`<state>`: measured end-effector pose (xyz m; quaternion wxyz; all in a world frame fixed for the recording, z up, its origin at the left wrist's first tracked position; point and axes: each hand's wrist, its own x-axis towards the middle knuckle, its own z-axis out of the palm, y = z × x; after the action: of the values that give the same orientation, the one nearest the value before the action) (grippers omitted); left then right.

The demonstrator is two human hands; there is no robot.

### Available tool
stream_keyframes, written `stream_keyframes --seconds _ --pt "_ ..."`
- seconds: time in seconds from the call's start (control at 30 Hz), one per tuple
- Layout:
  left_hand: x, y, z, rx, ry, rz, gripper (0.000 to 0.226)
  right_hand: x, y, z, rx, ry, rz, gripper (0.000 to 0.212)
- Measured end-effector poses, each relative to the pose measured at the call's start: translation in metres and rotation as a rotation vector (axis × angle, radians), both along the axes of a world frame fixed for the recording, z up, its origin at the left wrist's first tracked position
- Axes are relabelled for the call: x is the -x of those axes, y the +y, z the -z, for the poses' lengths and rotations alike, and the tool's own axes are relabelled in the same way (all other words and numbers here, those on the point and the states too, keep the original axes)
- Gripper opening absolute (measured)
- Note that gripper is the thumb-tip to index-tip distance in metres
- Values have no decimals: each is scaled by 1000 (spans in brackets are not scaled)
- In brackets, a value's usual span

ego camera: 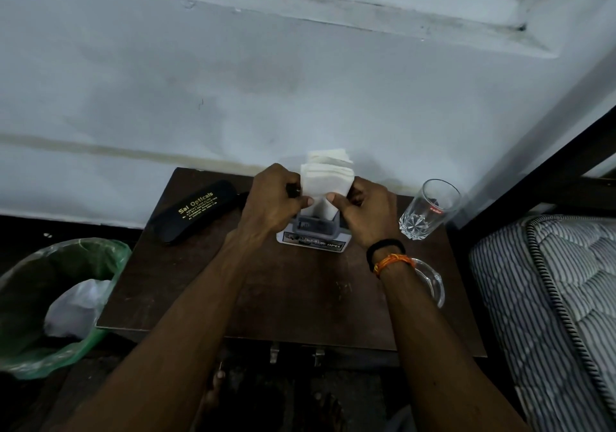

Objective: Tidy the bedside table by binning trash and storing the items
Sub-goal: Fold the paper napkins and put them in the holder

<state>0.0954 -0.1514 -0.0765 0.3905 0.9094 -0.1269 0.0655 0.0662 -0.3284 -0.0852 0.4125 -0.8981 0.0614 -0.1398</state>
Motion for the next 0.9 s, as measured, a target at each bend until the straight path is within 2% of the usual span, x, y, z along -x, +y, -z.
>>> stream_keyframes --seconds 0.13,0.23,0.37,0.47,0.9 --pt "0 1 2 -7 30 30 28 1 0 2 13 14 -10 30" --pt "-1 8 -3 120 50 23 30 2 0 -3 -45 -53 0 32" --pt "-2 9 -7 221 33 -3 15 0 1 -5 -114 -146 28 21" --pt "-2 5 -4 195 16 -9 11 -2 2 -1 -103 -147 44 20" --pt "-2 -1 8 116 -20 -49 19 -1 3 9 -7 -154 81 13"
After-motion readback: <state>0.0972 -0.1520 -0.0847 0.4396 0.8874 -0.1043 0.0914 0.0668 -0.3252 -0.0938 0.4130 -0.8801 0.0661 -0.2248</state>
